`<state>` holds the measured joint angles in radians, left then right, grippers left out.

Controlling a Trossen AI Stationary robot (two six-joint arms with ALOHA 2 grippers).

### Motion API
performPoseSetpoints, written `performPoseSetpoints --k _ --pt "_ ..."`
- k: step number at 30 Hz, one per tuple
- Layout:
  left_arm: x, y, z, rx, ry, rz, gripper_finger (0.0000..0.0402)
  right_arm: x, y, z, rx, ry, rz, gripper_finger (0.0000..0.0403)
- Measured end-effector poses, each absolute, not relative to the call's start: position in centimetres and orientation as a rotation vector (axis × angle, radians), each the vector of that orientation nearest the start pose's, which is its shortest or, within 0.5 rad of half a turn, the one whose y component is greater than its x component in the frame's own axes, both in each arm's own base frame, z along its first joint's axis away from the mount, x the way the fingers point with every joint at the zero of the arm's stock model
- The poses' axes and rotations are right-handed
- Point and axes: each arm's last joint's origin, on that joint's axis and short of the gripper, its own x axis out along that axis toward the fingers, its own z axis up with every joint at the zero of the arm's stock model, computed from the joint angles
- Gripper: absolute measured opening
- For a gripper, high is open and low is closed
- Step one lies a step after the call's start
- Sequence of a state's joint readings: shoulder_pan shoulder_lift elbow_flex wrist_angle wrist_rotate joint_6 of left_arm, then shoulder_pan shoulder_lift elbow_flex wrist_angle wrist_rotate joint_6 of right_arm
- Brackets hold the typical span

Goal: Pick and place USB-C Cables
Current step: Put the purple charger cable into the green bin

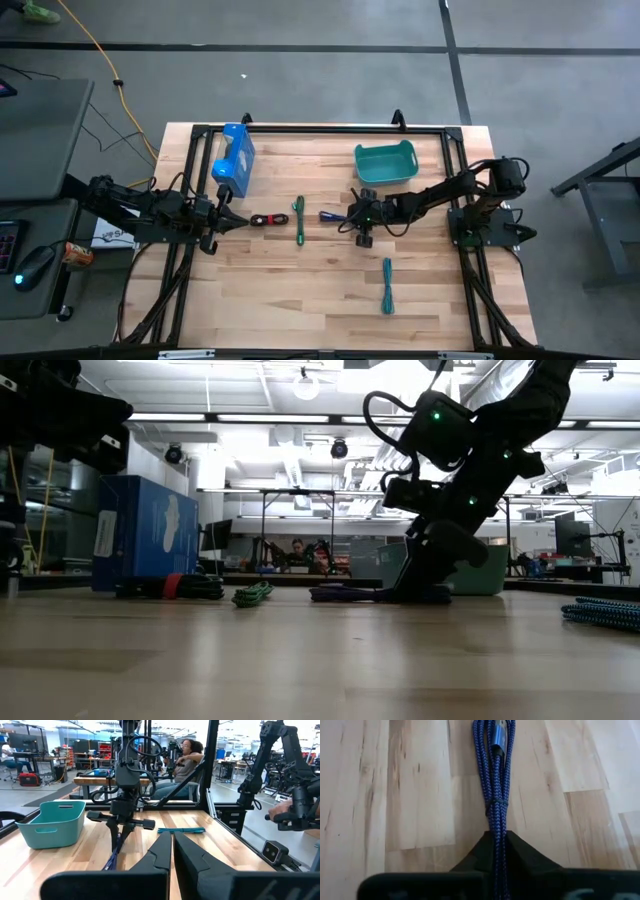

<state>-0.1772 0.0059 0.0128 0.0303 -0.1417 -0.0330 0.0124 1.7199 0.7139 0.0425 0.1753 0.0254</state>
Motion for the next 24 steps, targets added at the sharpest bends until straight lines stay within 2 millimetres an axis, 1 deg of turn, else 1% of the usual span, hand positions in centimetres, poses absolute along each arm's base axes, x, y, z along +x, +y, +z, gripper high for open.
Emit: performPoseSetpoints --k 4,8,13,15,17,19,21,24 --pt "9.6 -1.3 17.0 -0.039 -0.036 -0.036 0.0 29.6 -0.2 11.0 -0.071 0.96 -0.15 0.0024" --pt "9.6 -1.3 17.0 -0.039 -0.036 -0.036 0.0 29.6 -0.1 11.0 -0.082 0.963 -0.134 0.0008" --pt "9.6 -1.3 17.0 -0.039 -0.036 -0.036 0.0 29.2 -0.1 11.4 -0.089 0.989 -0.127 0.0006" --pt "9.6 -1.3 17.0 -0.039 -0.036 -0.036 0.0 28.5 -0.2 12.0 -0.084 1.021 -0.13 0.0004" --pt "9.6 -1.3 17.0 -0.039 -0.035 -0.036 0.0 27.7 -0.2 12.7 -0.067 1.016 -0.131 0.0004" --pt "9.6 -1.3 17.0 -0.039 -0.036 -0.036 0.0 27.0 0.0 13.8 -0.046 0.95 -0.128 0.0002" --pt "9.6 -1.3 17.0 -0.039 -0.036 -0.036 0.0 25.9 0.3 14.5 -0.019 0.883 -0.13 0.0002" --pt "9.6 -1.3 17.0 -0.039 -0.035 -0.036 0.0 23.6 0.9 14.7 0.023 0.773 -0.114 0.0001"
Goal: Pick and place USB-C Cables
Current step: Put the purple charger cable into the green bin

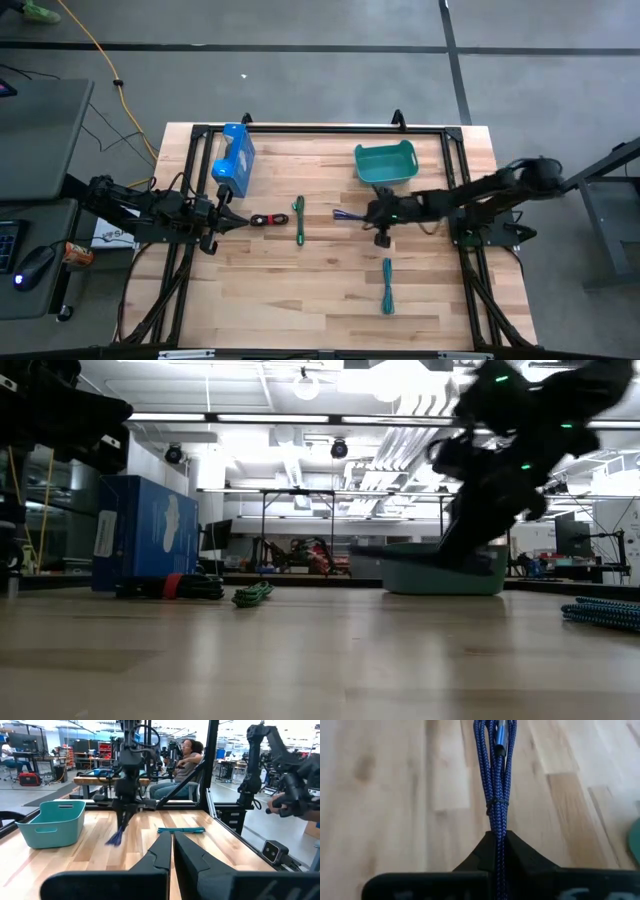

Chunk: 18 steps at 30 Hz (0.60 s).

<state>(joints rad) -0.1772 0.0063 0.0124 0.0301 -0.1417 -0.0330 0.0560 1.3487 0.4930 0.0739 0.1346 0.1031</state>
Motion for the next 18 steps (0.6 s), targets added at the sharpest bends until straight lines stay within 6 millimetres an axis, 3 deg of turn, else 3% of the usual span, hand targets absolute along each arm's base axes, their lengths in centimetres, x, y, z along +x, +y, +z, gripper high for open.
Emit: performPoseSetpoints --k 5,9,14,18 --pt "9.6 -1.3 17.0 -0.039 -0.036 -0.036 0.0 20.1 2.0 14.6 0.085 0.506 -0.067 0.0001" --pt "9.6 -1.3 17.0 -0.039 -0.035 -0.037 0.0 18.3 2.4 15.2 0.1 0.243 -0.041 0.0001" --pt "9.6 -1.3 17.0 -0.039 -0.035 -0.038 0.0 17.8 2.5 17.2 0.038 -0.02 -0.022 0.0001" --pt "9.6 -1.3 17.0 -0.039 -0.036 -0.038 0.0 18.5 2.6 19.0 -0.036 -0.119 -0.014 0.0001"
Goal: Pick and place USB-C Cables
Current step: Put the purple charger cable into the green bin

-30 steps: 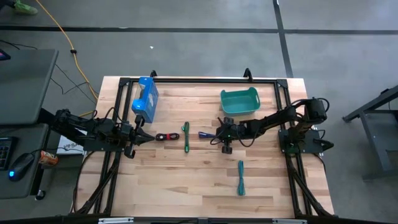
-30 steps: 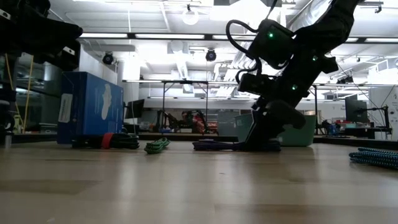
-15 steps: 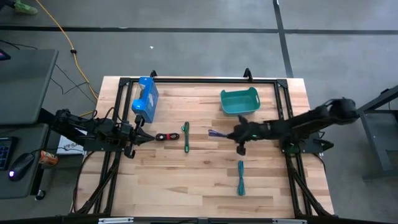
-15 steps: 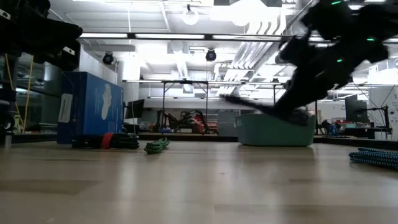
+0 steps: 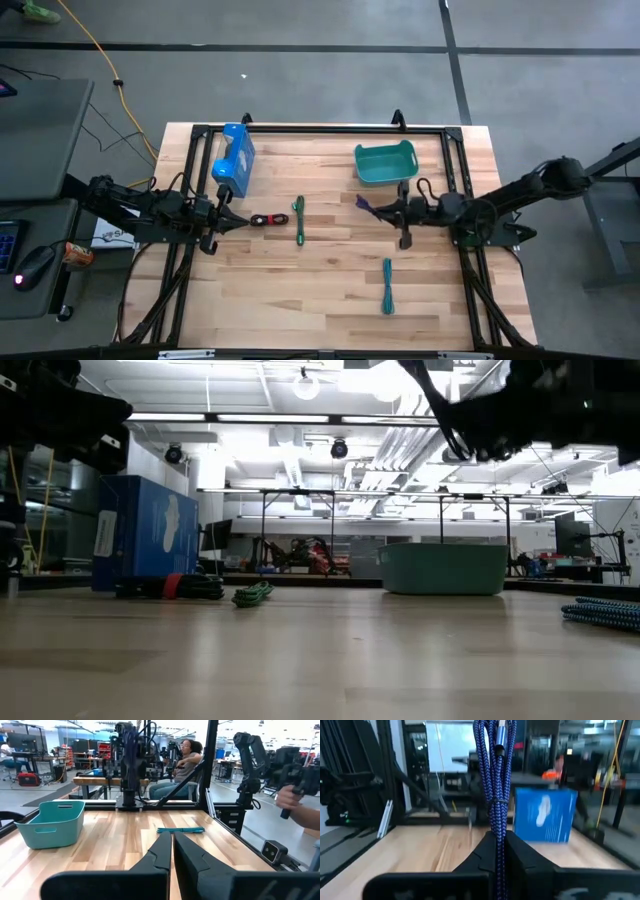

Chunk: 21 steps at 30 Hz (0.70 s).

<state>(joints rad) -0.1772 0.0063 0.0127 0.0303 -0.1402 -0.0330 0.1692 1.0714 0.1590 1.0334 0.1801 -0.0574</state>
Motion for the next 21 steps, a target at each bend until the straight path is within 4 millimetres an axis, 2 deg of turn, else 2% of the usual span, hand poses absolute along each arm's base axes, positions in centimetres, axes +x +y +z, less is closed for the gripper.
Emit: performPoseSetpoints --k 4,21 --pt "9.62 -1.31 17.02 -0.039 -0.035 -0.037 0.0 18.83 2.71 19.77 -0.061 -0.147 -0.012 0.0001" --pt "9.62 -1.31 17.02 -0.039 -0.035 -0.037 0.0 18.91 2.72 19.27 -0.052 -0.095 -0.008 0.0"
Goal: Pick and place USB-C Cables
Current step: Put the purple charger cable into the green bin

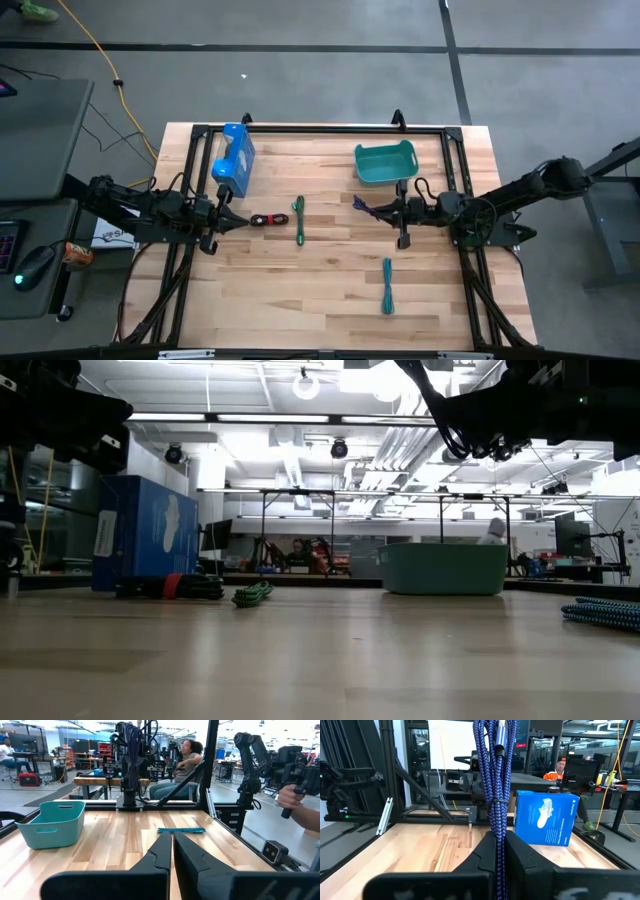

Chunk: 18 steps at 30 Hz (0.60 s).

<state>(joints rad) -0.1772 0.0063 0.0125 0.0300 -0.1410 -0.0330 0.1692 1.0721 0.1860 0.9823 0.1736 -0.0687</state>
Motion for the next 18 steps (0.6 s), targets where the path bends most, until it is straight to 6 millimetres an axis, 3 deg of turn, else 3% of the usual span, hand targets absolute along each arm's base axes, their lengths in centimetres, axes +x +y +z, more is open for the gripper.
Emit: performPoseSetpoints --k 14,18 --pt "9.62 -1.31 17.02 -0.039 -0.035 -0.037 0.0 18.91 2.7 19.27 -0.044 -0.094 -0.015 0.0" --pt "9.62 -1.31 17.01 -0.039 -0.035 -0.036 0.0 19.21 1.9 19.68 -0.039 -0.093 -0.158 0.0"
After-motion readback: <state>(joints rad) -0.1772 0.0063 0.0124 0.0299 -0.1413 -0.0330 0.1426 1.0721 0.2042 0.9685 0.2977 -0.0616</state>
